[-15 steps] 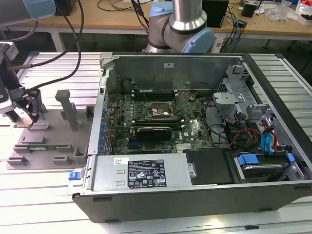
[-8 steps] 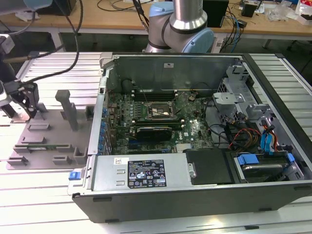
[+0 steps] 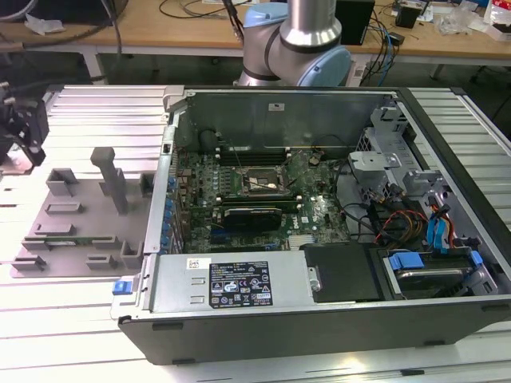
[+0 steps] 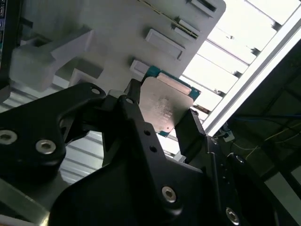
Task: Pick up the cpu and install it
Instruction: 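Pick up the cpu and move it towards the insertion slot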
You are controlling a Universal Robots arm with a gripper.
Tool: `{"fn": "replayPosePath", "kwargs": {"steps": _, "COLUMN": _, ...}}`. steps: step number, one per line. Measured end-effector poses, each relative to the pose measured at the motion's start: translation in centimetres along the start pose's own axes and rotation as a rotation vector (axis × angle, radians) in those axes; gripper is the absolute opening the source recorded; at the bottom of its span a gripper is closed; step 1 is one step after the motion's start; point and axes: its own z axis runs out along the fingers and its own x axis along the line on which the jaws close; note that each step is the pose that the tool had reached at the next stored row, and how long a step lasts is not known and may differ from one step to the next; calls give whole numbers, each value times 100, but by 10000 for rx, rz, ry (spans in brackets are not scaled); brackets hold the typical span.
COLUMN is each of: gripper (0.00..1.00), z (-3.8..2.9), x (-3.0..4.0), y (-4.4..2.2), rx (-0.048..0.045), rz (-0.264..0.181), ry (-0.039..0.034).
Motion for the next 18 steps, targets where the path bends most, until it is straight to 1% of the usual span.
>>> {"fn": "replayPosePath", "kwargs": {"steps": 1, "gripper": 55, "z": -85, "x": -4, "y": 3, "rx": 0, "rz": 0, "ry": 1}}
{"fn": "replayPosePath", "kwargs": {"steps": 2, "gripper": 55, "z": -143, "x": -6, "y": 5, "rx": 0, "rz": 0, "ry": 1}}
{"fn": "replayPosePath", "kwargs": {"steps": 5, "gripper": 55, "z": -246, "x": -11, "y": 9, "rx": 2, "rz": 0, "ry": 1}}
{"fn": "replayPosePath", "kwargs": {"steps": 6, "gripper": 55, "z": -313, "x": -13, "y": 11, "rx": 3, "rz": 0, "ry": 1}}
{"fn": "replayPosePath", "kwargs": {"steps": 8, "gripper": 55, "z": -372, "x": -16, "y": 13, "rx": 5, "rz": 0, "ry": 0}}
{"fn": "replayPosePath", "kwargs": {"steps": 9, "gripper": 55, "z": -412, "x": -17, "y": 15, "rx": 6, "rz": 0, "ry": 1}}
{"fn": "replayPosePath", "kwargs": {"steps": 12, "gripper": 55, "z": -493, "x": -20, "y": 19, "rx": 8, "rz": 0, "ry": 0}}
{"fn": "replayPosePath", "kwargs": {"steps": 14, "gripper": 55, "z": -535, "x": -22, "y": 21, "rx": 10, "rz": 0, "ry": 0}}
{"fn": "replayPosePath", "kwargs": {"steps": 18, "gripper": 55, "z": -538, "x": -22, "y": 21, "rx": 9, "rz": 0, "ry": 0}}
